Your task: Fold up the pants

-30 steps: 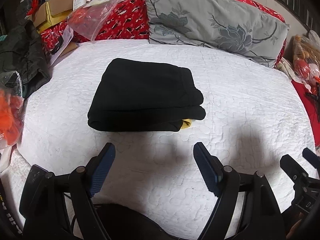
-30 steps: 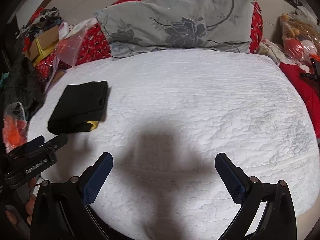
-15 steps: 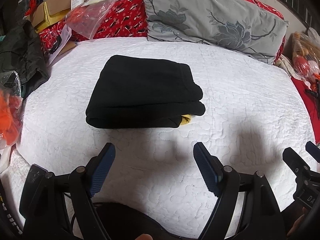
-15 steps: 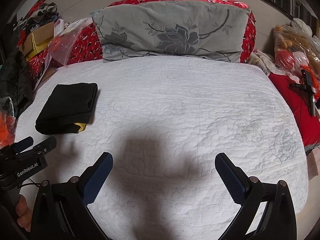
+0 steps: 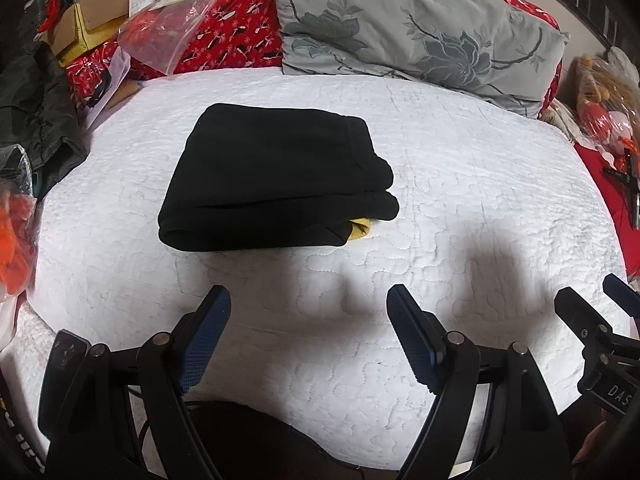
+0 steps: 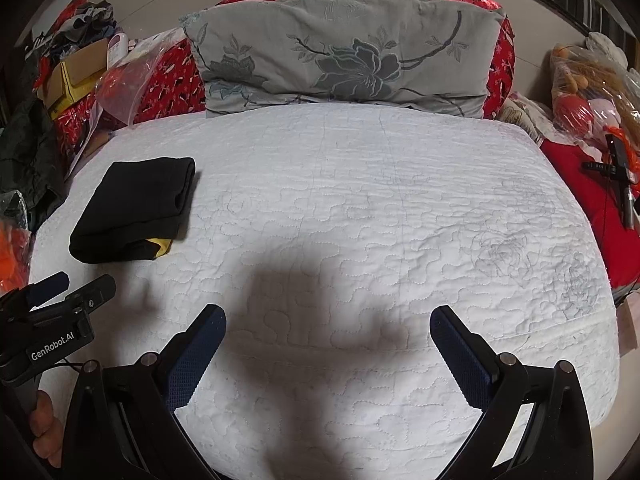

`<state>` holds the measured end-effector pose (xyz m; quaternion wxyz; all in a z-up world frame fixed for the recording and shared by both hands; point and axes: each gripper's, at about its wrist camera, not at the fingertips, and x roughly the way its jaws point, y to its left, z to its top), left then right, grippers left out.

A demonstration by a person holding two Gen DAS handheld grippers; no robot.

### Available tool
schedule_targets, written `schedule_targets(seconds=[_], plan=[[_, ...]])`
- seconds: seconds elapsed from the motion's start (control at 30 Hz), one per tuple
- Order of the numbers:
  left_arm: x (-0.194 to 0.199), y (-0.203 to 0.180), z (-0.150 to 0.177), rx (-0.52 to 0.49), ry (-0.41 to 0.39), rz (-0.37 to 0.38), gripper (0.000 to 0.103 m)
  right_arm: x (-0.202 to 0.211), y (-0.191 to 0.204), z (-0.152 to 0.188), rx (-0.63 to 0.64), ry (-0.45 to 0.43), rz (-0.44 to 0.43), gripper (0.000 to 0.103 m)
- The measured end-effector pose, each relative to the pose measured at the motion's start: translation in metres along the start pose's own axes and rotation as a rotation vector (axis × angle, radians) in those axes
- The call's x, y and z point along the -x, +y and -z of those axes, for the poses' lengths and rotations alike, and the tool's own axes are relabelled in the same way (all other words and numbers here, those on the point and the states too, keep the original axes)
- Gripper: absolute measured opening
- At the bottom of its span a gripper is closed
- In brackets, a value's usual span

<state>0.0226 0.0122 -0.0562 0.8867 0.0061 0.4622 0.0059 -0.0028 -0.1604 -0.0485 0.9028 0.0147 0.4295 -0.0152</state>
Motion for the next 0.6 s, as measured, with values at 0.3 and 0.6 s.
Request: schedule_targets(seconds=[0.3, 0.6], plan=[[0.010, -0.004, -0.007, 0.015, -0.028, 0.029, 0.081, -0.002, -0.001, 0.001, -0.006, 0.013, -0.001, 0.103], [0.013, -0.004, -0.007, 0.027, -0.027, 0.018, 0.081, -0.005, -0.004, 0.002, -0.025, 0.025, -0.002, 0.103]])
